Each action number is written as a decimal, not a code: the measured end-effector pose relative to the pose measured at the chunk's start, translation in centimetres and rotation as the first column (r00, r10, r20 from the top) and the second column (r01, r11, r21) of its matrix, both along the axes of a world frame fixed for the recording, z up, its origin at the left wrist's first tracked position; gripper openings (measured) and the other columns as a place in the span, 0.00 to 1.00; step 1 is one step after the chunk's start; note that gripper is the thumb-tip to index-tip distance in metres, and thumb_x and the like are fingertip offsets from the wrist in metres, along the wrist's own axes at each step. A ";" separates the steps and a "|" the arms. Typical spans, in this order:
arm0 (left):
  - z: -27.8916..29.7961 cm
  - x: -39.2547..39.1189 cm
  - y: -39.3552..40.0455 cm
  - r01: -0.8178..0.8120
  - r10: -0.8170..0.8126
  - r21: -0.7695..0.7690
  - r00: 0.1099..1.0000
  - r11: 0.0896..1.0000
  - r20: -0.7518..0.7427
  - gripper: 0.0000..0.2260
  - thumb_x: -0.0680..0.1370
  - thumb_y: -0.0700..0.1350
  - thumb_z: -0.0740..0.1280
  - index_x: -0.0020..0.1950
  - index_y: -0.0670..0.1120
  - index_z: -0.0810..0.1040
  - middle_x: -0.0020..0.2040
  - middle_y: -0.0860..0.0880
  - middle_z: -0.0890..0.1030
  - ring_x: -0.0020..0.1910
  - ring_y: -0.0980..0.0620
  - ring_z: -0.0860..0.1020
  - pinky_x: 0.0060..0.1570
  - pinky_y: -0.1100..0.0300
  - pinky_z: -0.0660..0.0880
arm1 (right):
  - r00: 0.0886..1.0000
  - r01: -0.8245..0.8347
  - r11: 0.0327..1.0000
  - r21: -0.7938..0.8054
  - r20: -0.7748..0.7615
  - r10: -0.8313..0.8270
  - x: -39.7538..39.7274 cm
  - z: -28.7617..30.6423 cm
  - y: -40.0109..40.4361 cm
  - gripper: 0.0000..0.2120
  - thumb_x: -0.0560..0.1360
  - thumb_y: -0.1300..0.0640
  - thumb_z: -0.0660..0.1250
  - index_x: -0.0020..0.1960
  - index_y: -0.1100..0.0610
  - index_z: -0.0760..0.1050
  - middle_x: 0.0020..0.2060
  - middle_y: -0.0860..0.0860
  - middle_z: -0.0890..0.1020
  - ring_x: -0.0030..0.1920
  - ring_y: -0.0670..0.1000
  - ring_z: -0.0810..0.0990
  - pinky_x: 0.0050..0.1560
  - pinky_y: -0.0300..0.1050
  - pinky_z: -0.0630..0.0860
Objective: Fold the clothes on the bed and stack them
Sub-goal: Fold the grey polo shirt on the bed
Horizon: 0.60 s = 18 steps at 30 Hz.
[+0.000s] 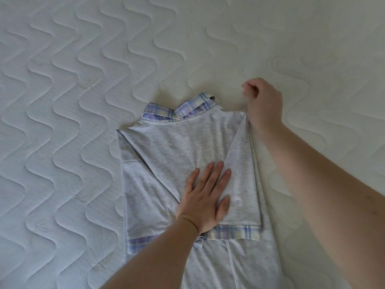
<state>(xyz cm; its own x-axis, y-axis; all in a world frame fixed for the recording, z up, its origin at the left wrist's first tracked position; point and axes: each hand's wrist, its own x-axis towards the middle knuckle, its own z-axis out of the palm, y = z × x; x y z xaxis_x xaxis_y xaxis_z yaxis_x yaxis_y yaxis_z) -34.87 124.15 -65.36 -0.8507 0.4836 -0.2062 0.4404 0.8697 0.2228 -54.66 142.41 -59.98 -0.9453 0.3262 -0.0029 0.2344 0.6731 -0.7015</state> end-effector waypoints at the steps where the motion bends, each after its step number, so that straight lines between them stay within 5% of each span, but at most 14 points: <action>1: 0.0 0.0 0.0 0.001 -0.001 0.003 1.000 1.000 0.000 0.29 0.81 0.58 0.49 0.81 0.51 0.49 0.81 0.51 0.48 0.79 0.51 0.47 0.74 0.45 0.47 | 1.000 0.007 0.999 -0.037 -0.019 -0.008 0.7 0.1 0.6 0.08 0.79 0.55 0.62 0.51 0.54 0.80 0.43 0.47 0.82 0.49 0.52 0.80 0.55 0.47 0.73; 5: -0.1 0.0 0.0 0.006 -0.006 0.004 1.000 1.000 0.000 0.29 0.81 0.57 0.48 0.81 0.50 0.49 0.81 0.51 0.48 0.79 0.51 0.47 0.74 0.45 0.47 | 0.982 -0.134 0.985 -0.105 0.118 0.146 2.7 -0.2 0.1 0.11 0.77 0.46 0.65 0.53 0.52 0.80 0.44 0.45 0.81 0.49 0.49 0.79 0.55 0.47 0.73; 8: 0.0 0.0 0.0 0.006 -0.006 0.006 1.000 1.000 0.007 0.28 0.82 0.58 0.47 0.81 0.51 0.49 0.81 0.51 0.48 0.79 0.51 0.47 0.75 0.45 0.47 | 0.938 -0.254 0.963 0.089 0.265 0.223 3.3 -0.7 -0.7 0.16 0.73 0.41 0.69 0.56 0.48 0.78 0.51 0.49 0.80 0.56 0.53 0.75 0.61 0.53 0.69; 13: 0.0 -0.1 0.0 0.007 -0.007 0.006 1.000 1.000 -0.002 0.28 0.82 0.57 0.47 0.81 0.51 0.50 0.81 0.51 0.49 0.79 0.51 0.47 0.75 0.46 0.46 | 0.948 -0.133 0.991 -0.029 0.288 0.136 3.9 -0.5 0.2 0.17 0.70 0.53 0.76 0.55 0.54 0.76 0.51 0.51 0.80 0.53 0.52 0.77 0.49 0.41 0.68; 18: 0.2 0.0 0.0 -0.001 0.001 0.006 1.000 1.000 -0.005 0.28 0.81 0.58 0.48 0.80 0.51 0.50 0.81 0.51 0.50 0.79 0.52 0.47 0.75 0.46 0.46 | 0.973 -0.120 0.993 0.015 0.202 0.115 6.9 -0.2 0.6 0.25 0.71 0.53 0.75 0.65 0.54 0.72 0.55 0.52 0.73 0.54 0.52 0.74 0.54 0.43 0.70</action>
<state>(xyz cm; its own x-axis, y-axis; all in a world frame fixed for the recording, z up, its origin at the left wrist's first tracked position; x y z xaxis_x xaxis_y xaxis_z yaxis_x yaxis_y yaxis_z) -34.85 124.12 -65.15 -0.8522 0.4841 -0.1985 0.4409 0.8687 0.2258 -47.76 143.04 -60.22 -0.9581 0.2154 -0.1886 0.2863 0.7221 -0.6297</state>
